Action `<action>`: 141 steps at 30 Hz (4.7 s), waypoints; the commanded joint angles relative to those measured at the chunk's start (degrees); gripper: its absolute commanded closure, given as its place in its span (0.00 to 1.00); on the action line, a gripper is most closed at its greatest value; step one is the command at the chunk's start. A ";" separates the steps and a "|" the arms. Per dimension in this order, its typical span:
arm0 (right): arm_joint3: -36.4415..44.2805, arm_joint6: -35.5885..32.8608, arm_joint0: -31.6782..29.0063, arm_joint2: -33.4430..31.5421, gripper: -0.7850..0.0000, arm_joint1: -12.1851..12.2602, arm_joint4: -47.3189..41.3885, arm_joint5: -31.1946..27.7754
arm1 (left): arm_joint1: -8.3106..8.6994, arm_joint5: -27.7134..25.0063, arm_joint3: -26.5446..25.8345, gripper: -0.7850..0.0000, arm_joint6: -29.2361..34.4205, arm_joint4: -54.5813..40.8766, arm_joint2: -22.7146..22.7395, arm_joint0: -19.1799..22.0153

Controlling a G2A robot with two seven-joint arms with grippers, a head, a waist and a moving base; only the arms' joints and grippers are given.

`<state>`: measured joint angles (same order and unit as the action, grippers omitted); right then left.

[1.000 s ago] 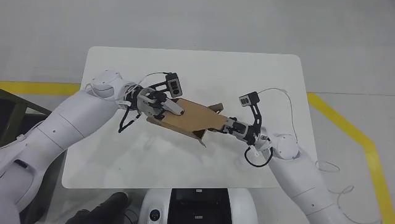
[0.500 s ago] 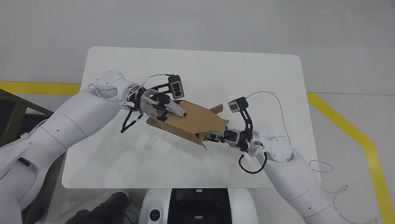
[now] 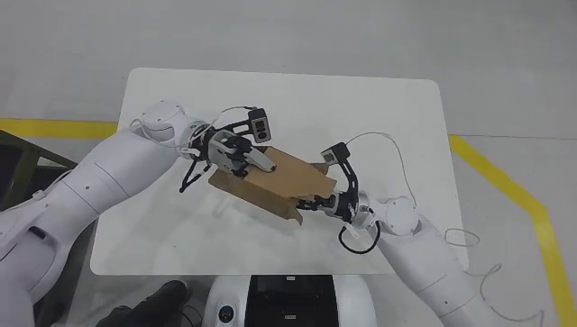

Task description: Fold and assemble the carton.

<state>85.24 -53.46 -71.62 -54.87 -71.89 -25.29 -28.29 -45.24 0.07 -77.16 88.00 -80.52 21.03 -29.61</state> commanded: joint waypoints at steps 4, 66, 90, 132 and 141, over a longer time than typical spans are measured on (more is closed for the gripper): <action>-0.29 0.74 0.61 0.58 0.00 -0.14 0.76 0.68 | -0.14 -0.11 -0.70 1.00 0.00 0.60 -0.58 0.44; 5.94 -6.62 -2.35 -5.07 0.00 0.90 -20.21 -15.91 | -1.37 -0.45 7.09 1.00 0.00 0.39 -1.77 -0.28; 4.34 -6.29 -1.28 -5.33 0.00 0.21 -21.37 -16.23 | -1.26 -5.71 12.97 1.00 0.00 -0.69 2.81 -2.10; 2.01 -5.35 3.09 2.91 0.00 -2.89 -19.73 -17.18 | -4.69 -4.93 18.29 1.00 0.00 1.44 13.26 -8.02; 0.20 -3.62 2.95 -0.38 0.00 -2.52 -17.22 -18.61 | -2.84 -4.57 11.38 1.00 0.00 3.74 15.78 -10.57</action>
<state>85.48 -57.16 -68.57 -54.93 -74.46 -42.64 -46.95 -48.29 -4.84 -65.13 88.00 -76.58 36.51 -39.85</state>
